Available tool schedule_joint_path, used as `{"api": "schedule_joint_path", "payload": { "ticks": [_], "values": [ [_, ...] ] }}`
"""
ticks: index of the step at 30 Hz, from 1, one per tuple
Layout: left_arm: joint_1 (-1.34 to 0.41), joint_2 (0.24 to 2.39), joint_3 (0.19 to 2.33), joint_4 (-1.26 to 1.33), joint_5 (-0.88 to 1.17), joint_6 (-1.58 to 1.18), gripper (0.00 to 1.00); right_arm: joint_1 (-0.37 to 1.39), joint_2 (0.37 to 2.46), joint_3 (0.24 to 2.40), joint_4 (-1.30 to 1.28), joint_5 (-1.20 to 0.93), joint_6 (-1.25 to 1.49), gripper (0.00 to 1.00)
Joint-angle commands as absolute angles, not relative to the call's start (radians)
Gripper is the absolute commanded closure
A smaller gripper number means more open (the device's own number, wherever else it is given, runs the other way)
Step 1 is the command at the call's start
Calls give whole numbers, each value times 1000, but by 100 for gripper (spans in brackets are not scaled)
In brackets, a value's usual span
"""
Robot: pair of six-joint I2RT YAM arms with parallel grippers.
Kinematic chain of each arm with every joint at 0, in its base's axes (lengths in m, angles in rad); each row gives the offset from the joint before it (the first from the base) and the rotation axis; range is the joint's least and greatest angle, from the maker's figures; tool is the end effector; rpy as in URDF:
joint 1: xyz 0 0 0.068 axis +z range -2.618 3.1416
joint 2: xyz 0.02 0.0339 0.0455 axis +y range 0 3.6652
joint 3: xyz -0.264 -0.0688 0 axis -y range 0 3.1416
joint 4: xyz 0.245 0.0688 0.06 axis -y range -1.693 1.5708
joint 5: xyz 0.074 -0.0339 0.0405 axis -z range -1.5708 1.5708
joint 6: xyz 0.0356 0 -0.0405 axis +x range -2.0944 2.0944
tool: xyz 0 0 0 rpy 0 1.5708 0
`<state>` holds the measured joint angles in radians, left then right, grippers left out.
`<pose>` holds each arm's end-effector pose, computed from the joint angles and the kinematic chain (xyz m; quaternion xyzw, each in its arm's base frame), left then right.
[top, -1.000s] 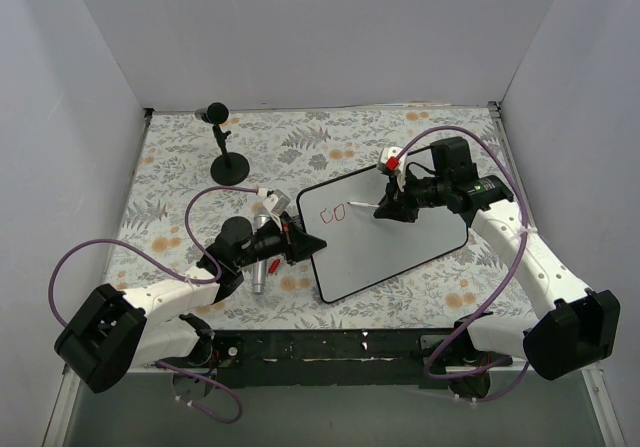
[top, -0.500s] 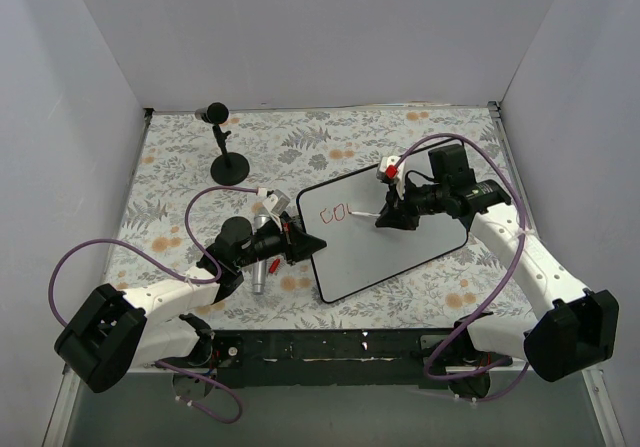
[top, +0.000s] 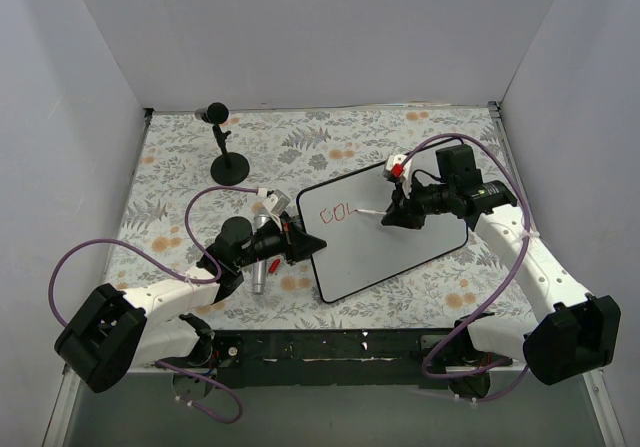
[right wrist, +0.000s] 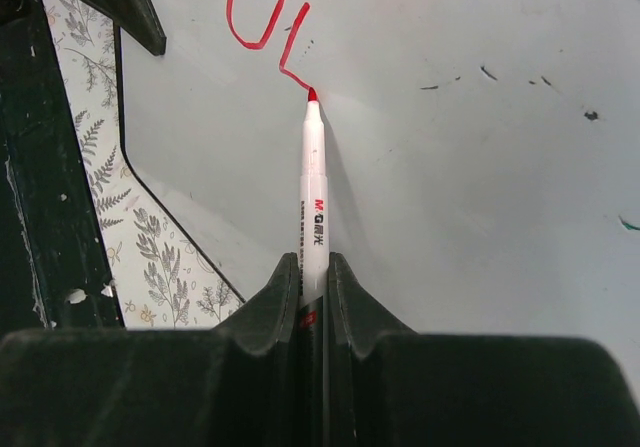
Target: Write a sentence on the whiteboard
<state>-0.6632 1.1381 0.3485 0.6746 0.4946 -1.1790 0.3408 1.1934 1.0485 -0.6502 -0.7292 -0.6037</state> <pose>0.1701 -0.1543 0.2094 -0.0271 0.7415 -0.6242 0.2447 0.2222 0.1040 0.3111 -0.5135 0.7089 0.2809 0.3936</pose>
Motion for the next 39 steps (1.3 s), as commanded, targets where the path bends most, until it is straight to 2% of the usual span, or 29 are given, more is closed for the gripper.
{"api": "schedule_joint_path", "payload": {
  "ticks": [1, 15, 31, 39],
  "values": [
    [-666, 1134, 351, 686, 489, -1112, 100, 324, 1180, 1057, -635, -715, -614, 99],
    [-666, 1134, 350, 686, 492, -1115, 100, 322, 1233, 1177, -607, -727, -580, 99],
    [-666, 1138, 351, 693, 494, -1114, 100, 321, 1177, 1029, -669, -709, -644, 99],
    [-666, 1135, 353, 681, 494, -1111, 100, 272, 1164, 1106, -704, -776, -655, 99]
  ]
}}
